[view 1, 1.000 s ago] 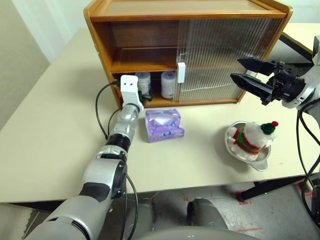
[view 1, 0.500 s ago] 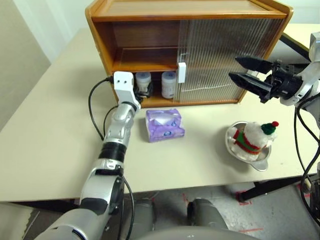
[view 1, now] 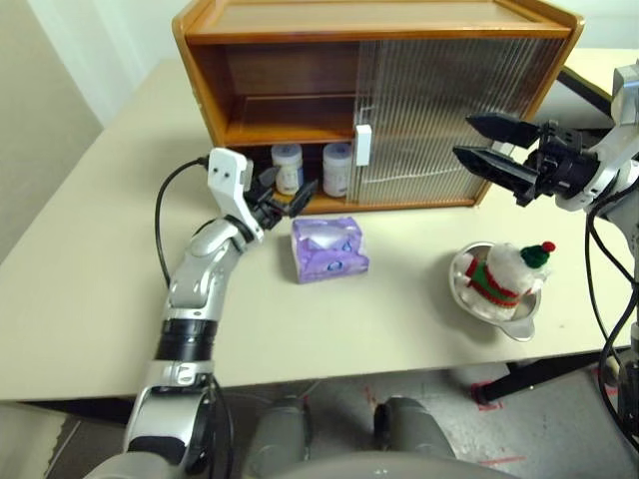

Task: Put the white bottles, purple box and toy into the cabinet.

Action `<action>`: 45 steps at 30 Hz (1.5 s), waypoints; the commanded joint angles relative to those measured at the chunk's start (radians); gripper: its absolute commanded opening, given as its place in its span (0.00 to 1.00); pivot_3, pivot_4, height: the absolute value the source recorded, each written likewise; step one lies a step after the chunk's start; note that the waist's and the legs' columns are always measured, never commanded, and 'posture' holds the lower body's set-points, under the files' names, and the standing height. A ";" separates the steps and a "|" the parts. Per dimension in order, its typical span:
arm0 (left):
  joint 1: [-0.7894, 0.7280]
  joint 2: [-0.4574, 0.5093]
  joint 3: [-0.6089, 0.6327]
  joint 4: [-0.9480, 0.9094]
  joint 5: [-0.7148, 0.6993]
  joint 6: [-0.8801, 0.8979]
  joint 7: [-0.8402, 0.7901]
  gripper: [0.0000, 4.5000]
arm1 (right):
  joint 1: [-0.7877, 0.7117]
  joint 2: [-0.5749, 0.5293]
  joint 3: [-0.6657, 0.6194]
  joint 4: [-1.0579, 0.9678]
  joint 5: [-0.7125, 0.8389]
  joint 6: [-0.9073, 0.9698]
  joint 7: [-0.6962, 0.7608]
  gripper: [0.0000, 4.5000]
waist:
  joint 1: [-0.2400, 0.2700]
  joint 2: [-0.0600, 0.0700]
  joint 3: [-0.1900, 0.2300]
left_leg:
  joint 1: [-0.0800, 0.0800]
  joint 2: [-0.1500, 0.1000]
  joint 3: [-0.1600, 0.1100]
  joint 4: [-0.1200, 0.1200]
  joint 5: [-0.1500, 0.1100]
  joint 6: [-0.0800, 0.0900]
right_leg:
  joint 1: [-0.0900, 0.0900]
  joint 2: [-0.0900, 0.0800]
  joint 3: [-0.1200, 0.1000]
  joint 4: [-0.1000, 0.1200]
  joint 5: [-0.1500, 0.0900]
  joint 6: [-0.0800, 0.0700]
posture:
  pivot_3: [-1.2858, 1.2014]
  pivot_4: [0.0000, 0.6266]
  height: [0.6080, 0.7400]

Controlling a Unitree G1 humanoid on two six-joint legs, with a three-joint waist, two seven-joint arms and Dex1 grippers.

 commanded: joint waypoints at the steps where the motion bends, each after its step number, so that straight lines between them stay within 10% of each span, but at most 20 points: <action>1: 0.032 0.065 -0.023 -0.030 -0.050 -0.035 -0.179 1.00 | -0.008 0.004 0.003 0.007 -0.006 -0.014 0.006 1.00 | -0.001 0.000 0.000 | 0.000 0.000 0.000 0.000 0.000 0.000 | 0.000 0.000 0.000 0.000 0.000 0.000 | 0.53 0.00 1.00; 13: 0.114 0.196 -0.115 0.059 -0.008 -0.211 -0.508 1.00 | -0.003 0.006 0.001 0.000 -0.004 -0.010 0.001 1.00 | 0.002 0.001 0.000 | 0.000 0.002 0.001 0.000 0.000 0.000 | -0.001 0.000 -0.001 0.000 -0.002 -0.002 | 0.53 0.00 1.00; 45: 0.068 0.132 -0.183 0.429 0.094 -0.436 -0.564 1.00 | 0.010 -0.003 -0.009 -0.022 -0.001 -0.010 -0.021 1.00 | -0.002 0.002 -0.001 | 0.000 0.002 0.002 0.000 0.000 -0.001 | -0.003 -0.001 -0.001 0.001 -0.002 -0.002 | 0.52 0.00 1.00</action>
